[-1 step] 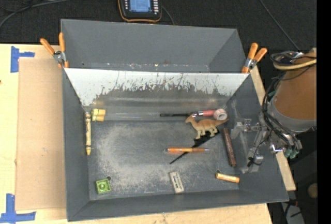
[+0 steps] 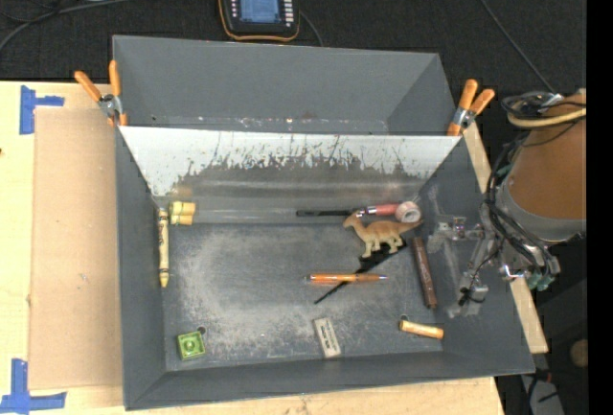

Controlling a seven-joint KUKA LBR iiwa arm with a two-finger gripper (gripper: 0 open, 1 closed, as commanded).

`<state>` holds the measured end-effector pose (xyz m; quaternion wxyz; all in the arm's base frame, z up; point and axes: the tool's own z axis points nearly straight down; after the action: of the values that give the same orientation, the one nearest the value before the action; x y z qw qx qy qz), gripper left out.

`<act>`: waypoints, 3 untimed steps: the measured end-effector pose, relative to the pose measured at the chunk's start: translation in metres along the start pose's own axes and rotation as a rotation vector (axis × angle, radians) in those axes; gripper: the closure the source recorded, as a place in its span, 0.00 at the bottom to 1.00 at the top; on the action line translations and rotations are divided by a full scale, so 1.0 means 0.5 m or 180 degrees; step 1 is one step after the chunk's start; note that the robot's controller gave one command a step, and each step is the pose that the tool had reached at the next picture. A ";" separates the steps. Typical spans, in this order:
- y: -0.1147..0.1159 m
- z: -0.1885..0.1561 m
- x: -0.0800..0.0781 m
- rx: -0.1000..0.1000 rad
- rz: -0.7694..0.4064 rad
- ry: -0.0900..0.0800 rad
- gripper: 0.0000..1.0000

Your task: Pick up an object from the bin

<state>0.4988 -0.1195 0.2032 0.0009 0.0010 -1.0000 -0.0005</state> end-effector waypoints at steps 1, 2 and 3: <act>0.014 0.258 -0.210 0.0000 -0.0270 -0.0014 0.00; 0.076 0.161 -0.198 0.0005 -0.0511 -0.0031 0.00; -0.053 0.208 -0.236 -0.0001 -0.0857 0.0000 0.00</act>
Offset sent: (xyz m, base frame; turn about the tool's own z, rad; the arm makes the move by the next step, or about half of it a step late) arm 0.0975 0.0371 -0.0811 -0.1606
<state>0.6167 -0.1457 0.0988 0.0009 0.1352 -0.9908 -0.0008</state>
